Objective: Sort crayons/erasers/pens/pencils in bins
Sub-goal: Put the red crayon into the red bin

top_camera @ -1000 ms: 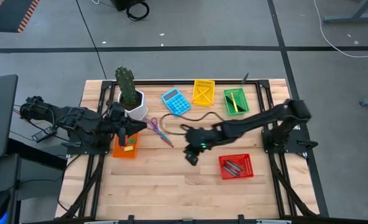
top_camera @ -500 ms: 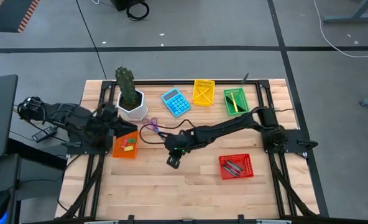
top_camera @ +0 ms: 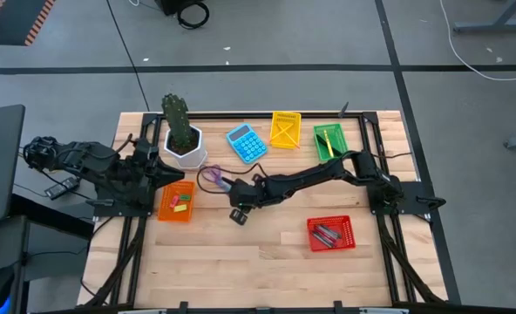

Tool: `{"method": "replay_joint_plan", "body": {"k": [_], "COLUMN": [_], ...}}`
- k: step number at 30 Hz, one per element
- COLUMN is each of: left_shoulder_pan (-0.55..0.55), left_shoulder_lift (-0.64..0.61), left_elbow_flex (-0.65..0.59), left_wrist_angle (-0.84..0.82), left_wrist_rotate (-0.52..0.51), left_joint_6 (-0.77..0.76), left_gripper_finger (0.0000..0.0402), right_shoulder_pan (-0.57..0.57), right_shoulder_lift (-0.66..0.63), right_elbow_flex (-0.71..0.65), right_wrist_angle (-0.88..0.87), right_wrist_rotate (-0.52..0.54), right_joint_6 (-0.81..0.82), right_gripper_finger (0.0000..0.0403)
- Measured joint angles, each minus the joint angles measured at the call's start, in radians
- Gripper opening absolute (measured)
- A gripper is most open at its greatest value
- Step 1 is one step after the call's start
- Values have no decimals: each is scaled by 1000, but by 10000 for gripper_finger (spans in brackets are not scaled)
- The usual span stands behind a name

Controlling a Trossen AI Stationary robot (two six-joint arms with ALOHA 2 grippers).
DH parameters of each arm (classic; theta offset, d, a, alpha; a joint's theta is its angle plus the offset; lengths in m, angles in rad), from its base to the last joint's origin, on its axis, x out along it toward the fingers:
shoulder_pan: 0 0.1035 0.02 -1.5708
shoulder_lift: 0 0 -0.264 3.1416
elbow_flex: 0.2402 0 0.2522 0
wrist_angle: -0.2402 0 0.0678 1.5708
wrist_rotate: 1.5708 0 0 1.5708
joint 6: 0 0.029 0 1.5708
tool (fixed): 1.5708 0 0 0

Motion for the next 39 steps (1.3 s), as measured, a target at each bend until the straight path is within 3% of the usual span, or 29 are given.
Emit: {"method": "replay_joint_plan", "body": {"k": [14,39], "left_shoulder_pan": [0,0], "left_shoulder_lift": [-1,0], "left_elbow_flex": [0,0], "left_wrist_angle": [-47,-57], "left_wrist_rotate": [1,0], "left_joint_6": [11,-1], "left_gripper_finger": [57,52], "right_shoulder_pan": [-11,1], "right_shoulder_lift": [-1,-3], "right_elbow_flex": [0,-121], "right_wrist_angle": [-5,151], "right_wrist_rotate": [31,27], "right_joint_6": [57,67], "right_gripper_finger": [97,97]}}
